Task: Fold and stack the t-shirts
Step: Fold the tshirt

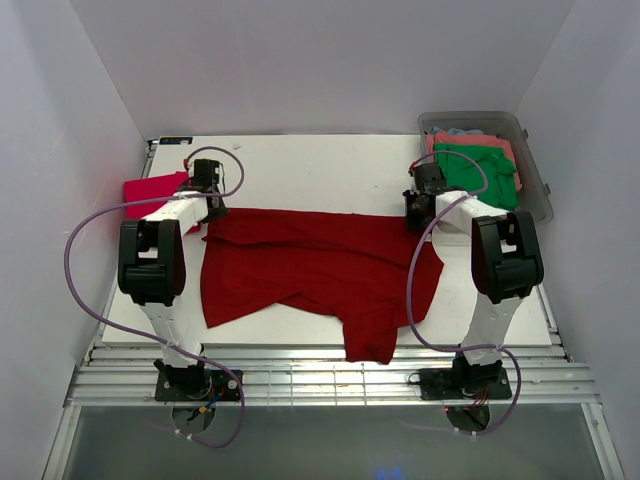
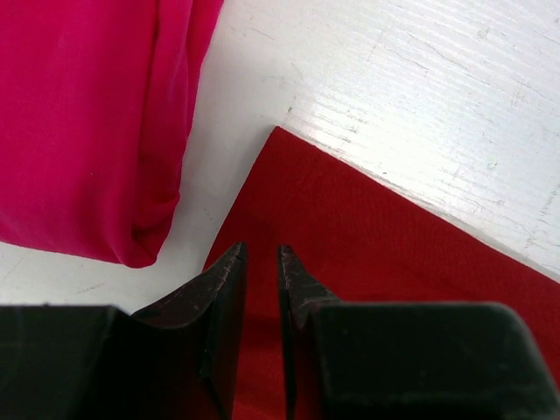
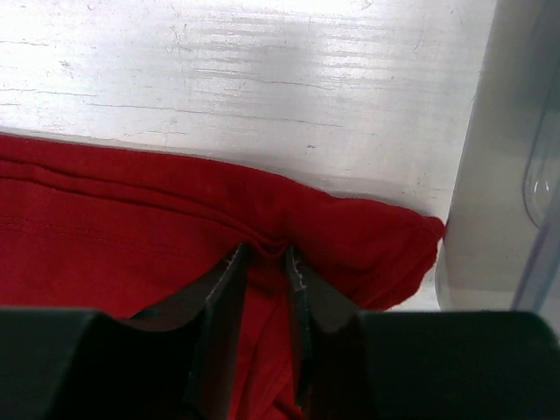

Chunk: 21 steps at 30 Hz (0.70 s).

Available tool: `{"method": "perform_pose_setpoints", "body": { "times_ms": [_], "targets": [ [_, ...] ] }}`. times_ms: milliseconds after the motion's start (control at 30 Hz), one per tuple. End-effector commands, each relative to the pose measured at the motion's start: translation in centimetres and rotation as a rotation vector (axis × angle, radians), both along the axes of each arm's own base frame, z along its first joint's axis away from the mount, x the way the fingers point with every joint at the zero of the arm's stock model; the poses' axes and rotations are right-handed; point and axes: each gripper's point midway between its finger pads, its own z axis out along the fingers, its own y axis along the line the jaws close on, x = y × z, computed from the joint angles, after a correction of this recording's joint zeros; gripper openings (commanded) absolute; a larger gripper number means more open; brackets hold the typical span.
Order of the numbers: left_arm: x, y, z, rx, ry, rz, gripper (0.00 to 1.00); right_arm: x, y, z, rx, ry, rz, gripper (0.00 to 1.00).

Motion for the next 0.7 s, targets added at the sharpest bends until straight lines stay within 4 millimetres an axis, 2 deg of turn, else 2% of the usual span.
{"method": "perform_pose_setpoints", "body": {
  "times_ms": [0,200,400,433,500,533,667],
  "targets": [
    [1.0,-0.1,1.2,0.003,-0.040,-0.004,0.30,0.1,0.0,0.6,0.013,-0.011,-0.004,0.29],
    [0.9,-0.1,0.5,0.006,-0.022,-0.006,0.29,0.3,-0.1,2.0,0.005,-0.044,0.005,0.14],
    [0.9,0.0,0.8,0.008,-0.028,-0.007,0.29,-1.0,0.8,3.5,0.057,-0.044,0.037,0.11],
    [0.9,0.0,0.8,0.010,-0.028,-0.007,0.29,-1.2,0.9,4.3,0.073,-0.056,0.038,0.11],
    [1.0,0.0,1.1,0.012,-0.035,-0.008,0.29,-2.6,1.5,4.7,0.106,-0.027,0.052,0.11],
    [1.0,0.1,1.1,0.012,-0.035,-0.007,0.29,-3.1,2.0,5.7,0.130,-0.038,0.061,0.11],
    [0.9,-0.2,1.1,0.002,-0.034,-0.009,0.29,-6.5,3.5,6.7,0.164,-0.001,0.092,0.11]
  ]
}}
